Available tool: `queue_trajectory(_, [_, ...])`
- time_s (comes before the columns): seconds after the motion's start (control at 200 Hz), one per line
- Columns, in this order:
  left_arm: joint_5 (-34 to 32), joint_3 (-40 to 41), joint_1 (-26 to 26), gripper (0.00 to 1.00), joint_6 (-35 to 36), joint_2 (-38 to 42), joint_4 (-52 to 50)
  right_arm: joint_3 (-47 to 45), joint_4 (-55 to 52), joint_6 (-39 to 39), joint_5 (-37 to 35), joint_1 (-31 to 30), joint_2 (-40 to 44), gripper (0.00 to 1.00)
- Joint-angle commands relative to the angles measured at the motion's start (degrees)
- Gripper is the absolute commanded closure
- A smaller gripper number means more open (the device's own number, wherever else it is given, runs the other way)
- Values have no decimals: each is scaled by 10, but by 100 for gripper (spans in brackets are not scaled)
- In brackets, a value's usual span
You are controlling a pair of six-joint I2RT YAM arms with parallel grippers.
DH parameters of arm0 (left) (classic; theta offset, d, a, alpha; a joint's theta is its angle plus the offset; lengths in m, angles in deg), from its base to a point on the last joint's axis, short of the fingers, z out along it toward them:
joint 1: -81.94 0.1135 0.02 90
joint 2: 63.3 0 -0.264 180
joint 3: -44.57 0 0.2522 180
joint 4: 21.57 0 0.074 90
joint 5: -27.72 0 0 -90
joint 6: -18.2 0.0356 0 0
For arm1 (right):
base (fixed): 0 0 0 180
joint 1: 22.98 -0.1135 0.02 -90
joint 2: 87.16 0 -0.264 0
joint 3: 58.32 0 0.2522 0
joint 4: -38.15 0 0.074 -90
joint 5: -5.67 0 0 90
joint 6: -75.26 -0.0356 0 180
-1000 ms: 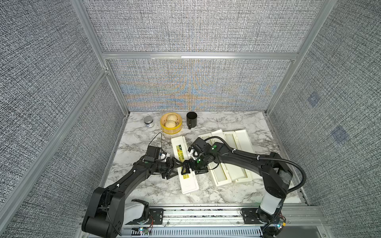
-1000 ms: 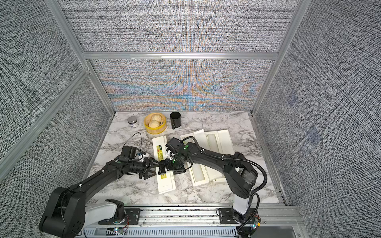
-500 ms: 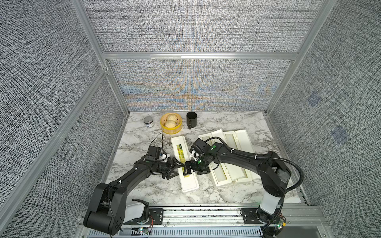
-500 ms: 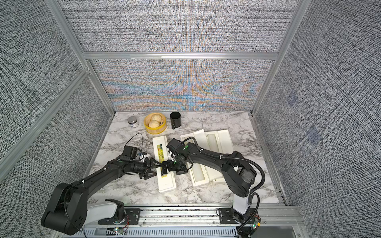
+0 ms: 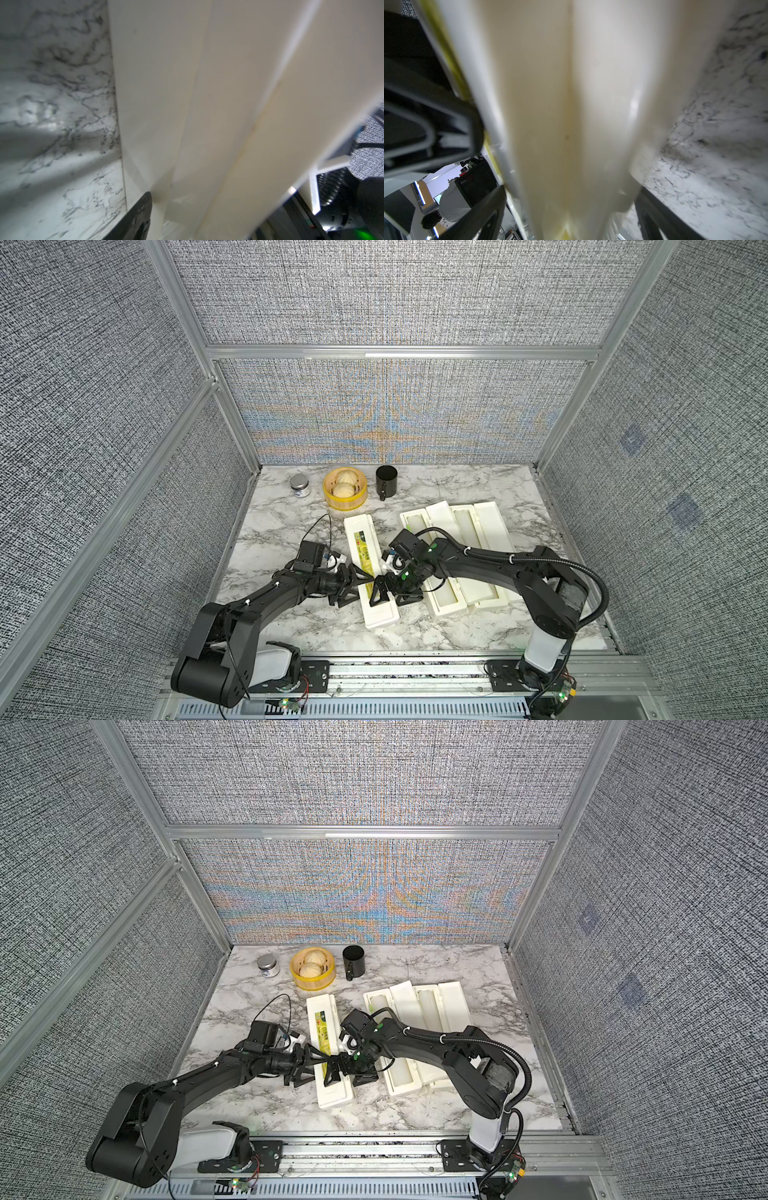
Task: Put plastic wrap rolls into dispensers
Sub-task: Close the lid on the plastic wrap cutting box.
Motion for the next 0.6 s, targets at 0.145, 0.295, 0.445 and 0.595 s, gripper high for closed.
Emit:
queue_trajectory(0.145, [-42, 20, -2, 31, -29, -3, -7, -28, 23, -20, -2, 3, 3, 10])
queue_trajectory(0.295, [-56, -12, -3, 31, -12, 33, -85, -10, -17, -4, -21, 3, 19, 5])
queue_trajectory(0.445, [-58, -27, -4, 31, 2, 46, -132, 21, -73, 16, -52, 0, 31, 4])
queue_trajectory(0.595, [-58, -26, -5, 31, 13, 48, -150, 20, -91, 20, -62, -2, 42, 5])
